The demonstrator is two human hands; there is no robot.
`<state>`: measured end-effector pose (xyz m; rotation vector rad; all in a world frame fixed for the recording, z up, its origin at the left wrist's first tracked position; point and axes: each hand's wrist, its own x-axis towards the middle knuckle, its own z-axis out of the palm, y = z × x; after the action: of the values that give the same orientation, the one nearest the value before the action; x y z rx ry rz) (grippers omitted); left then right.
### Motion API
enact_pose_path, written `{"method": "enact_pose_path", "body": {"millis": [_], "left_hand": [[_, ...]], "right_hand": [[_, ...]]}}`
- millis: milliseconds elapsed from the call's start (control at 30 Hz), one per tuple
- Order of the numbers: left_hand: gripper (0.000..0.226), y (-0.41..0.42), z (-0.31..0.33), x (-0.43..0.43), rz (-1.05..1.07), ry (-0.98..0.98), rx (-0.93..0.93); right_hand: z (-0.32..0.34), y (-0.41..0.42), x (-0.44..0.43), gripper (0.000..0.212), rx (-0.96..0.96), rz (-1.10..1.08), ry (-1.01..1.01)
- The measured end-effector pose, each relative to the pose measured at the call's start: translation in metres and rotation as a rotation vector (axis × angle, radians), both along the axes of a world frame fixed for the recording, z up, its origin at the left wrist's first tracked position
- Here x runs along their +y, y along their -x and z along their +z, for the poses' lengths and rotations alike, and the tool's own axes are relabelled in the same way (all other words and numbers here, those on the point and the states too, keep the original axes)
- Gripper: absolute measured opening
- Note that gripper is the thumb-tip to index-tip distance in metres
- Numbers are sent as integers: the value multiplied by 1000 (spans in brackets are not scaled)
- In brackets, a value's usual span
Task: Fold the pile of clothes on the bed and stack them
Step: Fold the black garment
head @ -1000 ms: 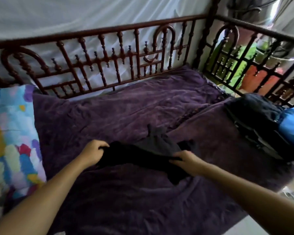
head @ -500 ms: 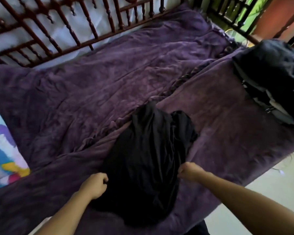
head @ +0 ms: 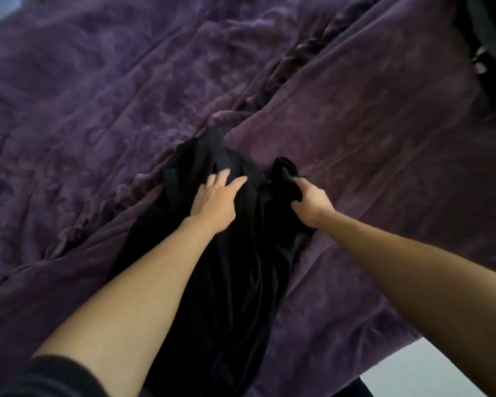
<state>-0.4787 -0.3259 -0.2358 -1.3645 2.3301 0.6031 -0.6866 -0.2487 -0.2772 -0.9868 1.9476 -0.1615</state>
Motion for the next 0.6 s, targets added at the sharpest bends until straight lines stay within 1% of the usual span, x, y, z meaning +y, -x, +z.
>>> {"method": "enact_pose_path", "body": {"millis": [33,67,100,133,200,267,300,333,367,400,433,467,500,533,567,600], "left_hand": [[68,13,-7,-3,-65,24,-34],[68,25,-14,-4,-104,46,-61],[64,34,-19,-5,-113,61,-81],[61,40,-23,-4,-91,67,-105],[51,47,-27,-2,-41,56,-191],[30,48,-28,-1,-20,58,-258],[23,44,-25,-1,9,70,-262],[20,37,-21,-3,75,86,-229],[19,27,-16,-4,172,106,-175],[17,12,-9,-5,273,123,-124],[15,-6,-2,-4,353,137,-102],[14,-25,6,-1,404,135,-118],[13,-45,13,4,441,117,-153],[12,-62,20,11,466,90,-190],[11,-76,24,17,471,66,-212],[11,-85,26,23,457,71,-196]], "right_hand": [[0,4,14,39,40,-4,43],[2,12,30,24,125,-5,70],[5,24,48,16,228,8,78],[9,40,66,16,321,34,57],[17,76,102,19,432,98,-97],[22,101,126,25,487,214,-319],[24,108,132,30,504,265,-401],[26,110,133,34,520,283,-426],[28,108,131,40,534,280,-394],[29,102,125,48,552,267,-302],[30,93,116,57,555,256,-169],[29,79,104,61,533,241,-4],[28,63,89,63,477,212,165],[26,45,72,63,390,182,279],[22,28,55,64,291,154,315],[17,12,39,68,195,123,267]]}}
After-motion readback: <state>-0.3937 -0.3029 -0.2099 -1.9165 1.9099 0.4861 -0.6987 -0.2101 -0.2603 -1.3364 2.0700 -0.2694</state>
